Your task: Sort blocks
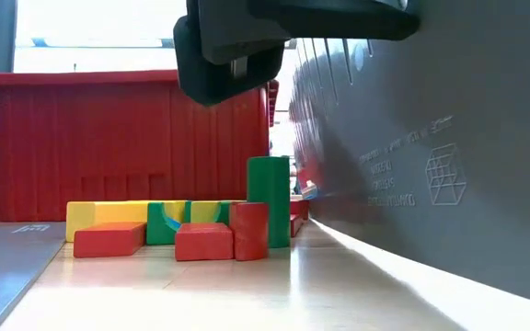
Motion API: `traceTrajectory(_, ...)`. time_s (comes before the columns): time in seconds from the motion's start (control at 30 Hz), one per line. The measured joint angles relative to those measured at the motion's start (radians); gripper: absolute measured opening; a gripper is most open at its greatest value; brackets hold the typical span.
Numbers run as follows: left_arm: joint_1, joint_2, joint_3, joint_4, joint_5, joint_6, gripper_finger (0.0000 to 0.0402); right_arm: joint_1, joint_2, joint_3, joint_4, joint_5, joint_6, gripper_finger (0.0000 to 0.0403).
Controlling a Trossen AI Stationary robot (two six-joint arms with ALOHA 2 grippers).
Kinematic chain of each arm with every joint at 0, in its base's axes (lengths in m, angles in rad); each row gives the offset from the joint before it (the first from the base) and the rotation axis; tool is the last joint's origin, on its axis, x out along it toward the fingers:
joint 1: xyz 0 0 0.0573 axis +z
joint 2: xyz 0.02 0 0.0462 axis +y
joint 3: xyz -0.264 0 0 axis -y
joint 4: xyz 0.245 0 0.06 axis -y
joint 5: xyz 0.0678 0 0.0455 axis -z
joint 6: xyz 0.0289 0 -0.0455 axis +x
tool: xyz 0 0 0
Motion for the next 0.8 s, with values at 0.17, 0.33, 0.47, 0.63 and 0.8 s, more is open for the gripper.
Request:
traceTrajectory(0.17, -0.003, 0.000, 0.000, -0.007, -0.002, -0.003, 0.0275, 0.002, -0.002, 0.000, 0.002, -0.007, 0.001, 0.0000)
traceTrajectory(0.33, -0.007, -0.002, 0.000, -0.005, -0.007, -0.004, 0.0275, 0.005, -0.021, -0.001, 0.000, -0.032, -0.009, 0.0000)
traceTrajectory(0.47, -0.010, -0.002, 0.000, -0.006, -0.008, -0.004, 0.0275, 0.005, -0.034, -0.001, -0.010, -0.049, -0.012, 0.0010)
traceTrajectory(0.63, -0.010, -0.002, 0.000, -0.015, -0.009, -0.004, 0.0275, 0.005, -0.040, -0.001, -0.012, -0.060, -0.012, 0.0044)
traceTrajectory(0.8, -0.009, 0.000, -0.001, -0.033, -0.031, -0.016, 0.0274, 0.008, -0.042, 0.002, 0.000, -0.073, -0.007, 0.0073)
